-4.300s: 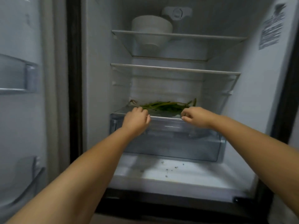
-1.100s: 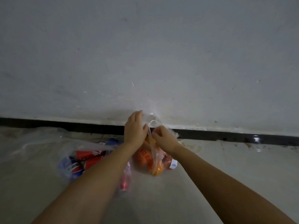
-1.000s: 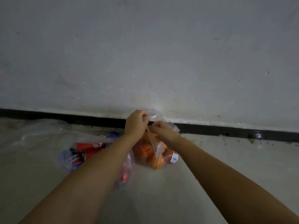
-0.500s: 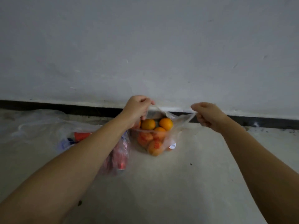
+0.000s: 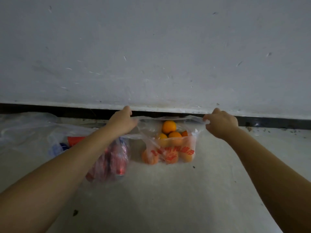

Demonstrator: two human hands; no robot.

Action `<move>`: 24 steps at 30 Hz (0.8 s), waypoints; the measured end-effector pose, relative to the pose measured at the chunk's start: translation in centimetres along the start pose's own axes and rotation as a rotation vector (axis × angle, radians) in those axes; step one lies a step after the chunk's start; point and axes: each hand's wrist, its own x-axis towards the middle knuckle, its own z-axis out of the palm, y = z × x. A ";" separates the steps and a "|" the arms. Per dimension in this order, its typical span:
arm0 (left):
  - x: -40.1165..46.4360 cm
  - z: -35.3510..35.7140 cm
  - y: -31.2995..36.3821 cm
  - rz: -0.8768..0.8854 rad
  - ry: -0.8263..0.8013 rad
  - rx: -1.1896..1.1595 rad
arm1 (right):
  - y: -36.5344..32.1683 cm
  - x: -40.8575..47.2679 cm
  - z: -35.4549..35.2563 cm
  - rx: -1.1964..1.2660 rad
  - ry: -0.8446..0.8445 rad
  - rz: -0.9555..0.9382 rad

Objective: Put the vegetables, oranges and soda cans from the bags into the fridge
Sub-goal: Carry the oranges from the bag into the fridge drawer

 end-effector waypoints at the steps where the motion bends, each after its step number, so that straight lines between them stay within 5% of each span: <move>1: 0.2 0.6 -0.9 0.044 0.018 0.224 | -0.2 0.1 0.4 -0.020 -0.034 -0.019; 4: 0.6 1.9 -1.6 0.283 0.114 0.621 | -0.7 0.3 0.1 -0.096 -0.018 -0.115; 6: 0.8 3.5 -1.0 0.641 0.279 0.764 | -2.5 0.0 -0.7 -0.056 0.117 -0.277; 8: 0.7 5.9 0.2 0.948 0.243 0.850 | -5.3 -0.6 -0.7 0.021 0.172 -0.521; 11: 0.9 8.9 -0.2 0.949 -0.163 0.955 | -7.7 -2.1 2.1 -0.020 -0.100 -0.651; 14: 1.2 10.6 -2.6 1.077 -0.262 1.075 | -6.0 -2.9 4.8 -0.112 -0.333 -0.595; 16: -0.1 11.0 -3.6 1.001 -0.358 0.810 | -4.4 -3.5 5.7 -0.169 -0.413 -0.560; 18: -2.1 11.7 -3.8 0.708 -0.463 0.326 | -3.3 -3.9 6.6 -0.212 -0.475 -0.539; 20: -3.1 11.8 -3.8 0.419 -0.406 0.088 | -3.1 -4.0 7.0 -0.207 -0.492 -0.548; 22: -4.3 11.5 -3.7 0.566 -0.383 0.229 | -3.4 -4.2 7.5 -0.214 -0.515 -0.562; 24: -4.4 11.3 -4.1 0.925 -0.267 0.464 | -3.2 -5.1 8.5 -0.290 -0.517 -0.612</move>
